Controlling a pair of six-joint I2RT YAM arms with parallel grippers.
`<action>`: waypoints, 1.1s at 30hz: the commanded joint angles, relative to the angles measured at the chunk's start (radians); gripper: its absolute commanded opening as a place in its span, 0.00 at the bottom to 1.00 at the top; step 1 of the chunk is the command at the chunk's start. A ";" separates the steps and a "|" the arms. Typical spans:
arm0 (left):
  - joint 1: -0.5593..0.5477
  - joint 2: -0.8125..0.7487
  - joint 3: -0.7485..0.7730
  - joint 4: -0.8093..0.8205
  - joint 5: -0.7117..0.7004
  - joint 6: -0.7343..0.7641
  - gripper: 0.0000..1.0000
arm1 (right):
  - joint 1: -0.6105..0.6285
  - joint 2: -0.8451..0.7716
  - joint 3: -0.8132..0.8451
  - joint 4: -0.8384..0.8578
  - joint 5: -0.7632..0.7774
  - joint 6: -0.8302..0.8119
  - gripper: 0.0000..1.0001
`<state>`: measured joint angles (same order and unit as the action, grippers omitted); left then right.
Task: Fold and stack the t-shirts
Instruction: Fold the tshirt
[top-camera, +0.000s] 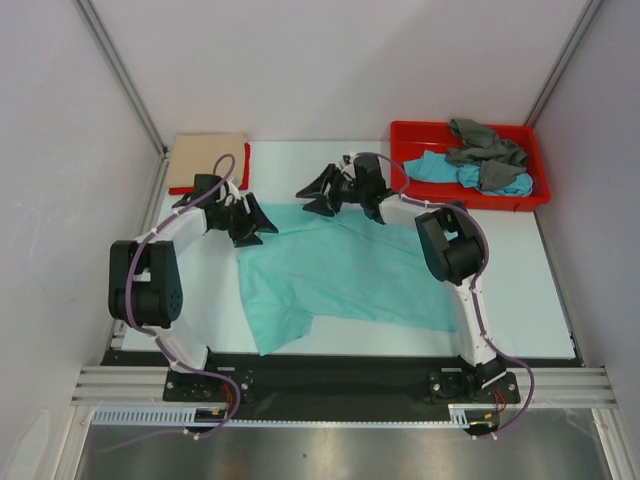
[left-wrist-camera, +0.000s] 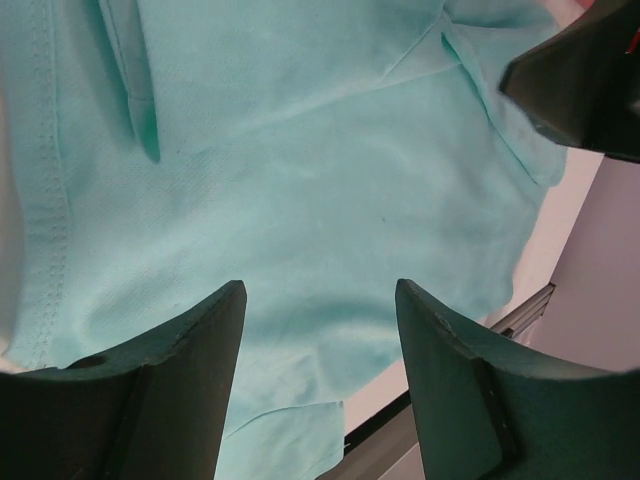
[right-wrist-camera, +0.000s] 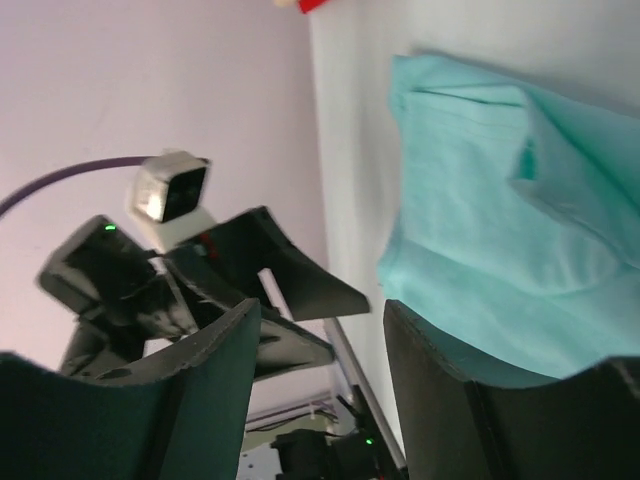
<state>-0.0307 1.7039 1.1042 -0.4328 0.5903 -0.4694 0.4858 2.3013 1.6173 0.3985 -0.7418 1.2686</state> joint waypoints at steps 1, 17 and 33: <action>-0.006 0.005 0.063 0.037 0.039 0.006 0.67 | 0.007 -0.034 0.056 -0.245 0.007 -0.211 0.58; -0.006 0.040 0.115 0.000 -0.009 0.029 0.57 | 0.005 0.195 0.635 -1.039 0.346 -0.920 0.56; -0.006 0.137 0.151 -0.037 -0.064 0.084 0.64 | -0.266 -0.535 -0.256 -1.116 0.558 -0.781 0.66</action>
<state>-0.0326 1.8378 1.2087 -0.4629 0.5343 -0.4240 0.2615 1.8866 1.4521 -0.7147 -0.2337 0.4355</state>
